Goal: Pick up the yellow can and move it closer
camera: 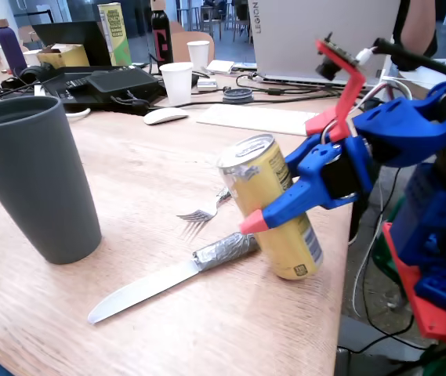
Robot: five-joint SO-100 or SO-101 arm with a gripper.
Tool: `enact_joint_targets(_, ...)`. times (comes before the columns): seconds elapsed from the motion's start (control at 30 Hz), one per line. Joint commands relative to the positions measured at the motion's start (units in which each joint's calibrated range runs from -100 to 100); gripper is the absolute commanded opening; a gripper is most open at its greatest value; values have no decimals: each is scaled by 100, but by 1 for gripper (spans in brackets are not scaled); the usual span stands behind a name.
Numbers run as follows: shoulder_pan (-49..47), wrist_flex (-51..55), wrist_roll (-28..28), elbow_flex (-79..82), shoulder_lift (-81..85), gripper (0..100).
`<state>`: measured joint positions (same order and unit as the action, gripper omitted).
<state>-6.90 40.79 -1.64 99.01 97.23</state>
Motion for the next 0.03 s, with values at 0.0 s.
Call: enact_joint_targets(0.0,-3,84,-29,33,-15,14)
